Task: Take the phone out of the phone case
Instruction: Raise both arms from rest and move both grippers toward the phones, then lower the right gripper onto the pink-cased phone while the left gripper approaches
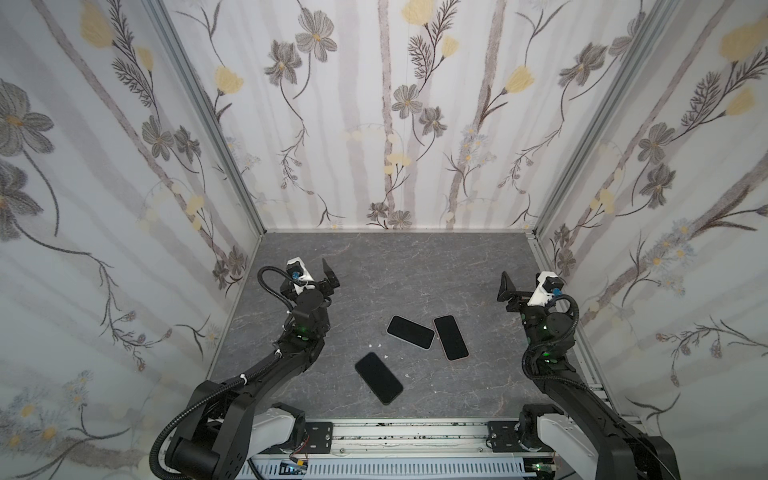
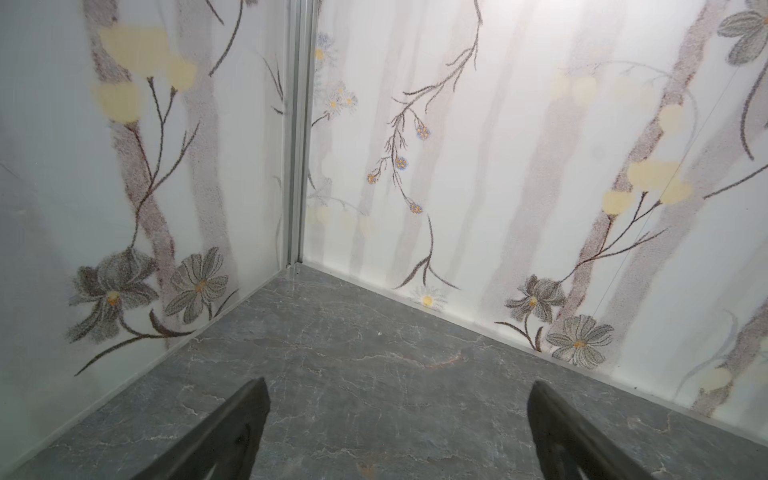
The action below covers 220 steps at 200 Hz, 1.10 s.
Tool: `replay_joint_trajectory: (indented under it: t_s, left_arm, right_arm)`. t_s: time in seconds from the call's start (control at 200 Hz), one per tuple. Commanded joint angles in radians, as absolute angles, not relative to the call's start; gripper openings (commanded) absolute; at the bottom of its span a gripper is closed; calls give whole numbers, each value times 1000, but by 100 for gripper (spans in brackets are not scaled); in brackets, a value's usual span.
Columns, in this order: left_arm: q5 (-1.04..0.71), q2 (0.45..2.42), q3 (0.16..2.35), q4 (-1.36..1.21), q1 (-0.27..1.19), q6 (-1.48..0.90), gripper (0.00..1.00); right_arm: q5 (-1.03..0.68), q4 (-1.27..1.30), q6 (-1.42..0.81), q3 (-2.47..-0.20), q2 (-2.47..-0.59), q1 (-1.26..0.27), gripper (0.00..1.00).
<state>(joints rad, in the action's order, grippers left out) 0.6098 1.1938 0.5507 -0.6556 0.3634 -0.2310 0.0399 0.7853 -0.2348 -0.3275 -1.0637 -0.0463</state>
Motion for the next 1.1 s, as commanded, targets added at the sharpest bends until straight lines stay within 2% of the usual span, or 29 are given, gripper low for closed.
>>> replay_joint_trajectory:
  t_s: [0.0, 0.085, 0.155, 0.205, 0.285, 0.365, 0.585, 0.814, 0.964, 1.094]
  left_arm:
    - [487, 1198, 638, -270, 364, -452, 100]
    - [383, 1203, 672, -183, 365, -536, 100]
    - [298, 1202, 669, -179, 365, -572, 100]
    - [259, 1209, 667, -180, 369, -594, 100]
    - [259, 1243, 690, -174, 407, -573, 100]
    - [293, 1299, 739, -127, 477, -553, 100]
    - [253, 1426, 838, -68, 599, -580, 100]
    - [101, 1533, 940, 8, 604, -567, 100]
    - [73, 1552, 959, 34, 599, -565, 100]
    - [126, 1523, 942, 35, 599, -620, 100]
  right_arm:
    - [203, 420, -456, -446, -1055, -46, 100]
    - [177, 281, -452, -527, -1081, -45, 100]
    - [95, 300, -434, -530, -1103, -44, 99]
    - [11, 335, -434, -517, -1124, -42, 95]
    - [-121, 332, -401, -538, -1165, -42, 91]
    - [-173, 245, -402, -606, -1224, -66, 87]
    - [-98, -96, -333, -809, -1412, -255, 85]
    - [21, -330, -350, -919, -1563, -418, 84]
    - [50, -444, -352, -972, -1669, -492, 89]
    - [49, -478, -360, -992, -1729, -522, 92]
